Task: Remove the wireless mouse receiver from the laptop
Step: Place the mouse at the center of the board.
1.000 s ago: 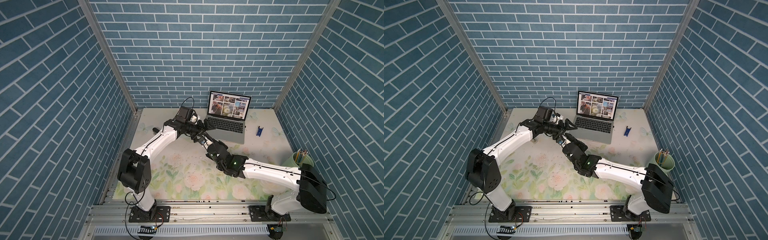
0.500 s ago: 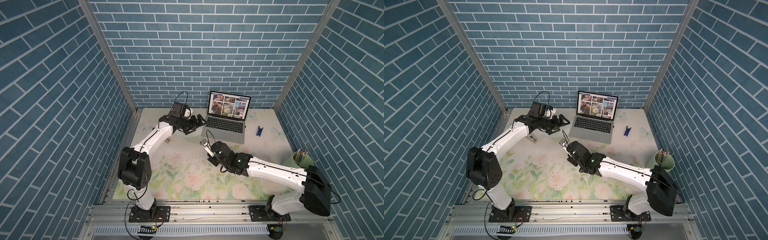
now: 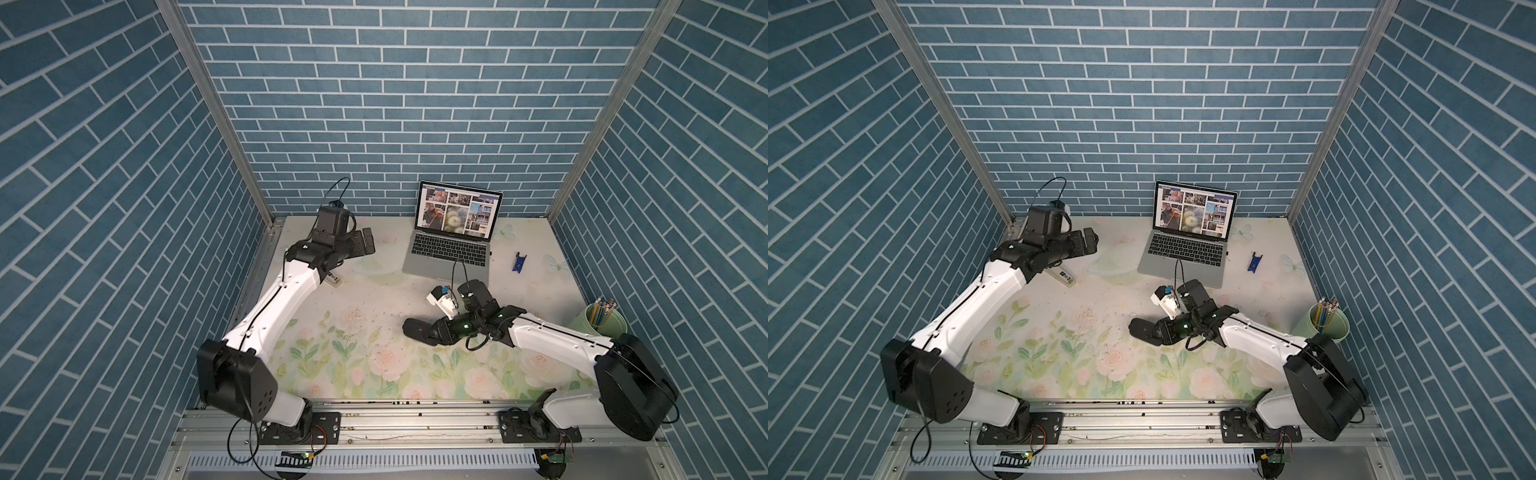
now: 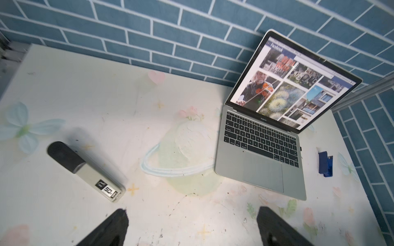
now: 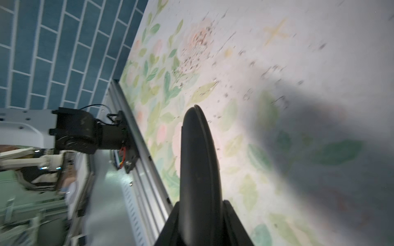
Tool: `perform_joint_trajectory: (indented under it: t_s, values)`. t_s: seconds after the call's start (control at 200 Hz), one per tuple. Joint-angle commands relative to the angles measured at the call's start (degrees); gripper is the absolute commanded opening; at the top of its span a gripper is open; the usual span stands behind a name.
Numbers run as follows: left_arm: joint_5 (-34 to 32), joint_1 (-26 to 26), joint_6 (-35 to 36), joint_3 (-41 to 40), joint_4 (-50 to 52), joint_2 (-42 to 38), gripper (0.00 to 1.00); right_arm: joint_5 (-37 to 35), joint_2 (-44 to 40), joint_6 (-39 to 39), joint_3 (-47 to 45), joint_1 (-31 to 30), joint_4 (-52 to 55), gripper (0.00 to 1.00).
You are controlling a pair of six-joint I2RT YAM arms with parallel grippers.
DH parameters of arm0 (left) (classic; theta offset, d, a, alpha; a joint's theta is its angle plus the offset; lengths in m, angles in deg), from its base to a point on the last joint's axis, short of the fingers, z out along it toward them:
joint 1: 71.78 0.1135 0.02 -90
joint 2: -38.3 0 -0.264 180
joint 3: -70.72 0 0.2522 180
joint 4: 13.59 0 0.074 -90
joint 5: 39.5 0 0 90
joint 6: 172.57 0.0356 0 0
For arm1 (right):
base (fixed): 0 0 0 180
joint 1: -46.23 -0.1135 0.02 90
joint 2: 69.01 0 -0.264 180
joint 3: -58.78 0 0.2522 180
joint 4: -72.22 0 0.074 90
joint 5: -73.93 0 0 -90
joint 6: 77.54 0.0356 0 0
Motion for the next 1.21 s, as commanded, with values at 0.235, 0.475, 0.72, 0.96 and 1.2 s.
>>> perform_joint_trajectory:
  t_s: [0.235, 0.475, 0.72, 0.96, 1.2]
  values:
    - [-2.6, -0.4, 1.8, -13.5, -9.4, -10.3, 1.0, 19.9, 13.9, 4.0, -0.7, 2.2, -6.1, 0.0]
    - [-2.1, -0.4, 2.0, -16.2, -10.8, -10.2, 1.0, 18.1, 23.0, -5.3, 5.4, 4.6, 4.3, 0.0]
    - [-1.3, -0.7, 2.4, -17.5, -12.6, -10.2, 0.99, 14.4, 28.8, -7.6, 9.5, 5.5, 7.2, 0.0]
    - [-0.4, -0.9, 2.4, -19.3, -13.4, -9.8, 1.0, 10.4, 30.3, -10.0, 10.4, 6.1, 11.0, 0.0]
    - [1.2, -2.1, 0.9, -22.0, -15.2, -10.2, 1.0, 7.3, 30.8, -10.6, 10.5, 6.7, 12.6, 0.56]
